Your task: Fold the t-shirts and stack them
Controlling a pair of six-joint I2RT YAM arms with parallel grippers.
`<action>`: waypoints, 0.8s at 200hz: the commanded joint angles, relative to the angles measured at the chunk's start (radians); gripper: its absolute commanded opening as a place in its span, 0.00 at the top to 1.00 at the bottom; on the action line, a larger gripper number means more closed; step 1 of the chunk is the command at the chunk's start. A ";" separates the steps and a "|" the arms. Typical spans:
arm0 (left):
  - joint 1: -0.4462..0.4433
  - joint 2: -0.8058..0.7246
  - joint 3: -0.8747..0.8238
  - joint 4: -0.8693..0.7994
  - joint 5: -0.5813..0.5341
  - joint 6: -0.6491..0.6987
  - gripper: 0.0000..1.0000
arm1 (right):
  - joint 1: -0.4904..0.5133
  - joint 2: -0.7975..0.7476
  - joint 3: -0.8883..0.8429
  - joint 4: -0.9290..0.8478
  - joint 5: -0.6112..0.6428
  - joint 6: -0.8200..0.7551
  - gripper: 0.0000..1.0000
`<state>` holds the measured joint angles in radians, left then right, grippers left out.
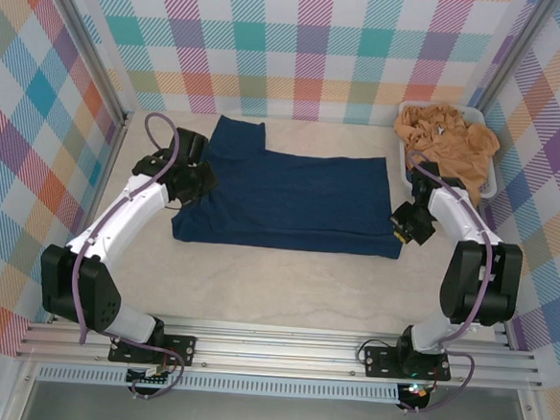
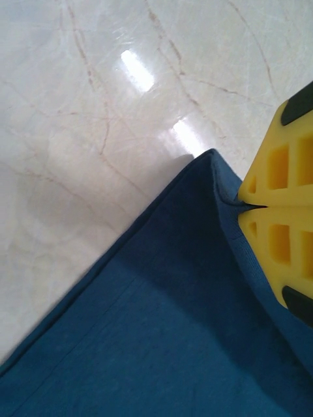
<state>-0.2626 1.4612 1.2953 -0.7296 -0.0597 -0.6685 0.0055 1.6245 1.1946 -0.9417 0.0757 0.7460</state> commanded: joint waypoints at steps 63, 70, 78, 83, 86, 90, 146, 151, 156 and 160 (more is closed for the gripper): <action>0.072 0.035 0.072 0.015 -0.020 0.063 1.00 | -0.004 0.121 0.123 0.023 -0.017 -0.036 1.00; 0.076 0.034 0.072 0.015 -0.022 0.064 1.00 | -0.004 0.131 0.129 0.024 -0.015 -0.039 1.00; 0.080 0.034 0.069 0.015 -0.024 0.064 1.00 | -0.004 0.141 0.136 0.024 -0.013 -0.042 1.00; 0.082 0.035 0.068 0.016 -0.024 0.065 1.00 | -0.004 0.147 0.141 0.029 -0.013 -0.045 1.00; 0.084 0.035 0.068 0.015 -0.023 0.065 1.00 | -0.004 0.152 0.143 0.030 -0.011 -0.046 1.00; 0.087 0.036 0.068 0.014 -0.025 0.064 1.00 | -0.004 0.155 0.147 0.033 -0.014 -0.047 1.00; 0.113 0.036 0.068 0.014 -0.043 0.075 1.00 | -0.004 0.206 0.212 0.039 -0.007 -0.059 1.00; 0.115 0.035 0.068 0.016 -0.043 0.077 1.00 | -0.004 0.210 0.216 0.038 -0.007 -0.059 1.00; 0.118 0.038 0.070 0.015 -0.043 0.077 1.00 | -0.003 0.213 0.222 0.038 -0.006 -0.058 1.00; 0.118 0.040 0.072 0.016 -0.042 0.078 1.00 | -0.003 0.217 0.226 0.038 -0.007 -0.059 1.00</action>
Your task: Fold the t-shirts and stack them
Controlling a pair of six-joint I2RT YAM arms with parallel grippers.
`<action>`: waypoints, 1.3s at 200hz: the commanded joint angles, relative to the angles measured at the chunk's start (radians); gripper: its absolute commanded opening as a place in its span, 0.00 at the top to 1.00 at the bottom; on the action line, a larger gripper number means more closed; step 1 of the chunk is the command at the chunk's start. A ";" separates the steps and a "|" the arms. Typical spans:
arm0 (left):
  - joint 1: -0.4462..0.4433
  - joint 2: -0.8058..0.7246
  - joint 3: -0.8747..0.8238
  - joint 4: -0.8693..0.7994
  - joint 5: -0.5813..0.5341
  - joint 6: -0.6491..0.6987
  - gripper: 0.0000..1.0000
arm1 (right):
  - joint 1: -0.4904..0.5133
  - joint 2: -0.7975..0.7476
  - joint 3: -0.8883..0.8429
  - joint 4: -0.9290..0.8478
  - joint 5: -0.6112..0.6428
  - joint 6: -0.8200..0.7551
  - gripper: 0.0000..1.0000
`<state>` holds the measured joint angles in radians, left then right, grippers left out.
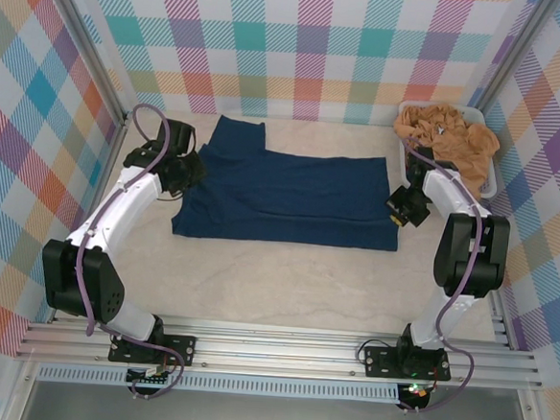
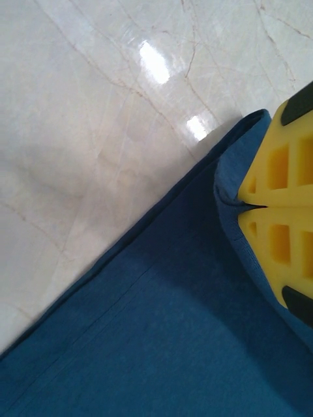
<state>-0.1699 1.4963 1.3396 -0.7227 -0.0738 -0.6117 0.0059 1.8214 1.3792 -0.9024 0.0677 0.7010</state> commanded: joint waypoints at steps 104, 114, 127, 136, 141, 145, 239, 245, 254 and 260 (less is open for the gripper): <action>0.039 0.074 0.055 0.024 -0.038 0.042 1.00 | -0.003 0.105 0.126 0.002 -0.010 -0.028 1.00; 0.039 0.077 0.056 0.025 -0.041 0.046 1.00 | -0.003 0.111 0.130 0.002 -0.012 -0.028 1.00; 0.041 0.079 0.056 0.024 -0.043 0.048 1.00 | -0.004 0.117 0.136 0.002 -0.014 -0.028 1.00; 0.042 0.081 0.056 0.024 -0.045 0.049 1.00 | -0.003 0.122 0.142 0.003 -0.015 -0.030 1.00; 0.043 0.082 0.056 0.024 -0.044 0.048 1.00 | -0.004 0.125 0.146 0.003 -0.014 -0.030 1.00; 0.043 0.083 0.056 0.025 -0.044 0.049 1.00 | -0.004 0.126 0.149 0.003 -0.016 -0.030 1.00; 0.052 0.140 0.091 0.033 -0.051 0.051 1.00 | 0.001 0.179 0.224 -0.015 -0.017 -0.040 1.00; 0.052 0.143 0.091 0.032 -0.052 0.050 1.00 | 0.002 0.183 0.227 -0.016 -0.017 -0.039 1.00; 0.053 0.147 0.091 0.033 -0.054 0.051 1.00 | 0.001 0.188 0.231 -0.016 -0.020 -0.039 1.00; 0.053 0.148 0.091 0.032 -0.054 0.051 1.00 | 0.002 0.190 0.234 -0.014 -0.021 -0.039 1.00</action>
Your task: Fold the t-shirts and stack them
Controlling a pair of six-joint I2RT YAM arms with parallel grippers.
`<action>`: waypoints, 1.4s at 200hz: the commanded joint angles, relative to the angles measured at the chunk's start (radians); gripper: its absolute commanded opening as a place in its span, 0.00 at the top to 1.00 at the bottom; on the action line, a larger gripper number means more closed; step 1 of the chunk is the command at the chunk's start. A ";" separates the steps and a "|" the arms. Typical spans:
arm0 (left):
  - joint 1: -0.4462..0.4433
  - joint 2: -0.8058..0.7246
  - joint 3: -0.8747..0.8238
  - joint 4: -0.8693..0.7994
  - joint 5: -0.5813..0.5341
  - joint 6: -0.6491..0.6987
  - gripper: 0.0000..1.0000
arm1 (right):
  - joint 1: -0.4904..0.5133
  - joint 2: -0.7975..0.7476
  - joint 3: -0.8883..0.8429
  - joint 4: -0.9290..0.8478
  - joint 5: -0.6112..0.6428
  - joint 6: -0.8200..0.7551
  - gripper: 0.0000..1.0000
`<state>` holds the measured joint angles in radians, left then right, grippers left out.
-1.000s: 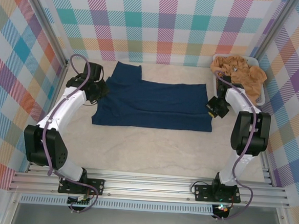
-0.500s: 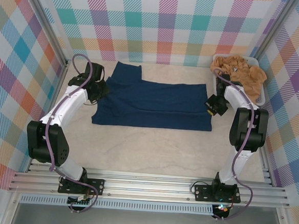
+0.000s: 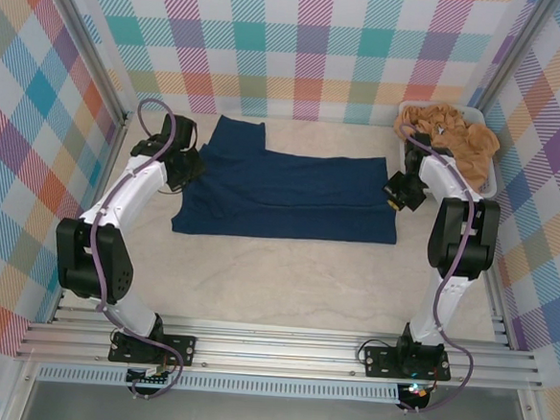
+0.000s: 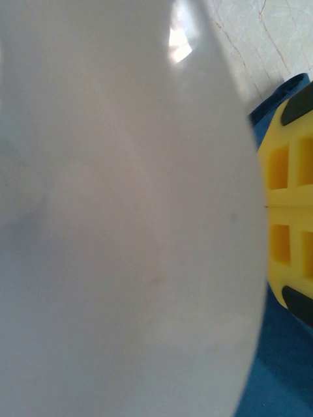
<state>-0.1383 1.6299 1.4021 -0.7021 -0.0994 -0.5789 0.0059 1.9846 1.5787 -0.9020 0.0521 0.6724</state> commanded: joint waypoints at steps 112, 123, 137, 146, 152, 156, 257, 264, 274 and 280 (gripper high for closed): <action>0.036 -0.017 0.006 -0.032 0.101 -0.071 0.60 | 0.014 -0.200 -0.106 0.043 -0.036 -0.003 0.53; 0.041 -0.048 -0.051 -0.071 0.092 -0.102 0.67 | 0.017 -0.243 -0.181 0.055 -0.040 -0.001 0.57; 0.054 -0.072 -0.137 -0.088 0.128 -0.115 0.68 | 0.017 -0.296 -0.280 0.080 -0.049 -0.004 0.59; 0.061 -0.074 -0.175 -0.102 0.142 -0.112 0.67 | 0.018 -0.321 -0.337 0.101 -0.062 -0.009 0.64; 0.066 -0.070 -0.199 -0.104 0.156 -0.110 0.67 | 0.017 -0.332 -0.370 0.113 -0.071 -0.014 0.67; 0.070 -0.067 -0.213 -0.104 0.169 -0.112 0.67 | 0.016 -0.338 -0.386 0.119 -0.079 -0.016 0.68; 0.138 0.173 -0.269 0.067 0.133 -0.158 0.83 | 0.018 -0.124 -0.366 0.162 -0.143 -0.042 0.79; 0.145 0.176 -0.282 0.068 0.127 -0.150 0.83 | 0.019 -0.110 -0.364 0.152 -0.142 -0.042 0.79; 0.150 0.173 -0.308 0.069 0.118 -0.142 0.84 | 0.027 -0.095 -0.362 0.134 -0.134 -0.043 0.80; 0.153 0.168 -0.325 0.070 0.115 -0.140 0.85 | 0.033 -0.091 -0.363 0.120 -0.120 -0.041 0.80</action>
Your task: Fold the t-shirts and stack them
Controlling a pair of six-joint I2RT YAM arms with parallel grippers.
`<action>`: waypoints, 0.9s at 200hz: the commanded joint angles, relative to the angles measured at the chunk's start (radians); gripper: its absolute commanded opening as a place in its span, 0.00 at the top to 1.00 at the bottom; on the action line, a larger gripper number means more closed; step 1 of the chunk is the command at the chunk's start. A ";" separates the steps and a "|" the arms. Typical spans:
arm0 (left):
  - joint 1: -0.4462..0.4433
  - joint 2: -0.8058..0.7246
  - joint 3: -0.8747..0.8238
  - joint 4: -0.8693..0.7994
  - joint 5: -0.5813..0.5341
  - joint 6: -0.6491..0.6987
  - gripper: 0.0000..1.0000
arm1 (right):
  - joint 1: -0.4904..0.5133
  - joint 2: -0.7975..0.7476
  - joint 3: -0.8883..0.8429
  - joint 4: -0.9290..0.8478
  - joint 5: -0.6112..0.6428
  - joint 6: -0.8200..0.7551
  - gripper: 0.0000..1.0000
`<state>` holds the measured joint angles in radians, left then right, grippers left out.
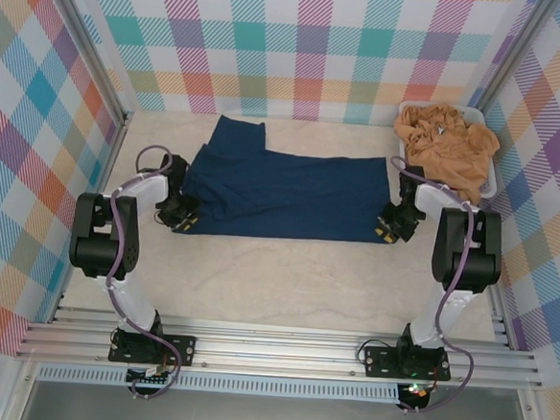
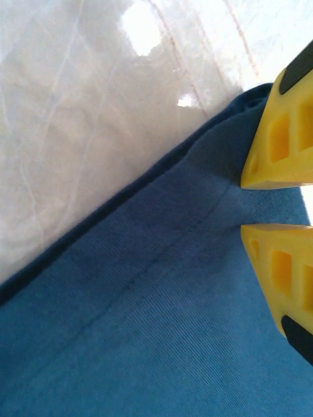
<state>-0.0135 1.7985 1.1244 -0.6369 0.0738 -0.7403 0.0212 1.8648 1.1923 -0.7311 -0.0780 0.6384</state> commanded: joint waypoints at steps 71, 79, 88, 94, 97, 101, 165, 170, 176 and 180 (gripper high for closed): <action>0.041 -0.192 -0.296 -0.055 -0.158 -0.027 0.90 | 0.069 -0.068 -0.107 -0.192 0.075 0.085 0.77; 0.043 -0.223 -0.319 -0.067 -0.167 -0.028 0.90 | 0.079 -0.087 -0.121 -0.209 0.083 0.090 0.77; 0.044 -0.260 -0.342 -0.083 -0.171 -0.035 0.90 | 0.088 -0.111 -0.140 -0.229 0.085 0.102 0.76; 0.046 -0.283 -0.358 -0.092 -0.174 -0.040 0.90 | 0.095 -0.131 -0.155 -0.239 0.082 0.113 0.75; 0.046 -0.293 -0.365 -0.097 -0.174 -0.042 0.90 | 0.099 -0.141 -0.161 -0.243 0.081 0.120 0.75; 0.047 -0.310 -0.373 -0.104 -0.178 -0.046 0.91 | 0.104 -0.155 -0.172 -0.249 0.078 0.127 0.75; 0.031 -0.512 -0.307 -0.221 -0.162 -0.034 0.71 | 0.217 -0.341 -0.226 -0.303 0.087 0.219 0.61; 0.019 -0.526 -0.289 -0.235 -0.161 -0.036 0.70 | 0.218 -0.352 -0.214 -0.311 0.096 0.218 0.61; 0.003 -0.542 -0.274 -0.244 -0.154 -0.040 0.70 | 0.218 -0.365 -0.199 -0.315 0.109 0.214 0.60; -0.009 -0.552 -0.268 -0.246 -0.144 -0.047 0.70 | 0.219 -0.375 -0.191 -0.315 0.119 0.211 0.59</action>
<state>0.0135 1.3254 0.7723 -0.8047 -0.0727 -0.7742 0.2329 1.5452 0.9436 -0.9943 -0.0147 0.8265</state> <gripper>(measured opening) 0.296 0.394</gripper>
